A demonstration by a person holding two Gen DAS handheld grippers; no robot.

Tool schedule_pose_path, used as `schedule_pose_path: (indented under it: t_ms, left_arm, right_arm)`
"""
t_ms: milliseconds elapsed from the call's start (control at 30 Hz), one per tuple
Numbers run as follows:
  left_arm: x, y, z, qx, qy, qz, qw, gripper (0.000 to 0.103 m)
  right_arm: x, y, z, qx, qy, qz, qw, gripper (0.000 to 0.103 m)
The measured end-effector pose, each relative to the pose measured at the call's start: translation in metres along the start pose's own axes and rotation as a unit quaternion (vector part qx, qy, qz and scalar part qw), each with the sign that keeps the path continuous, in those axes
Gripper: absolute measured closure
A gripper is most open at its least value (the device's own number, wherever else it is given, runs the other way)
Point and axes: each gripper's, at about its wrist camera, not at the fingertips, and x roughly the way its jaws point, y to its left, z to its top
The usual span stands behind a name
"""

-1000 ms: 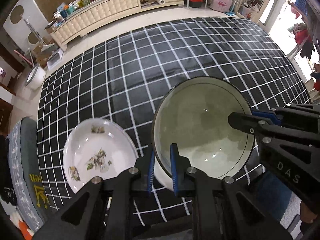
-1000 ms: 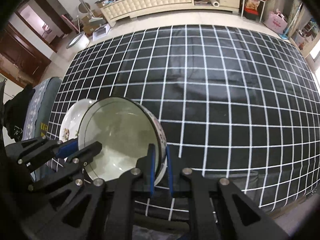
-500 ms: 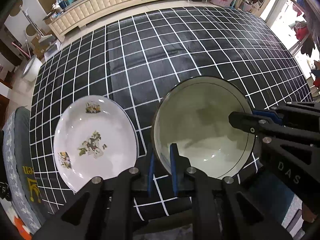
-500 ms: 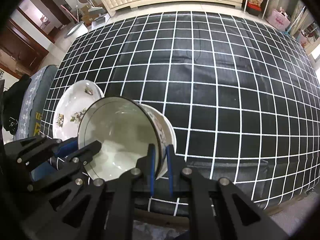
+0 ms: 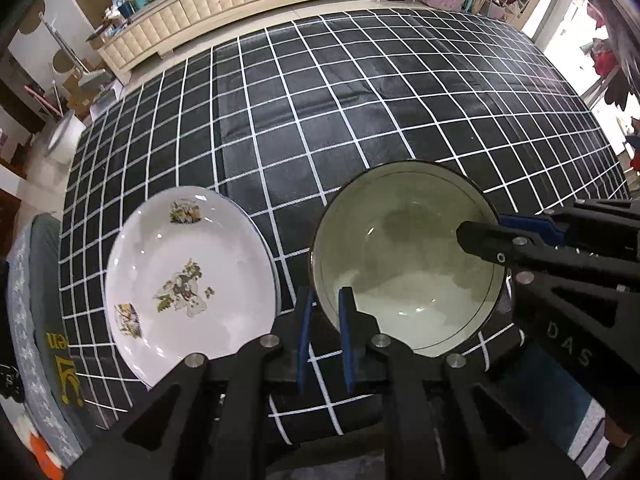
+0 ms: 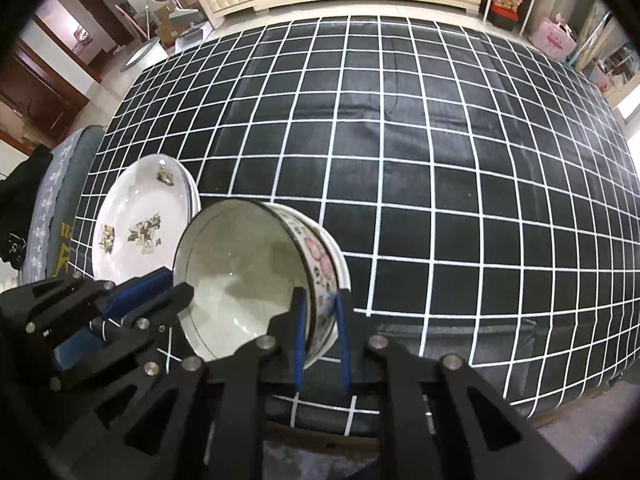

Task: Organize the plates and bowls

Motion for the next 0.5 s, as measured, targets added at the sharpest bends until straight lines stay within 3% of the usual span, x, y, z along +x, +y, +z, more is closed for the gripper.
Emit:
schedule_pose_path:
  t_ms: [333,400,500]
  left_arm:
    - [-0.011,0.004,0.000,-0.001,-0.014,-0.013,0.9998,0.091]
    - [-0.013,0.007,-0.001,-0.005,-0.014,-0.018,0.9997,0.090]
    - [-0.017,0.012,-0.002,-0.013,-0.024,-0.031,0.9991,0.077]
  right_arm:
    - [-0.011,-0.004,-0.002,0.003,-0.008,0.000,1.000,0.084]
    - [-0.015,-0.005,-0.001,0.003,-0.018,-0.008,1.000,0.079]
    - [-0.020,-0.006,0.000,-0.002,-0.030,-0.023,0.999,0.057]
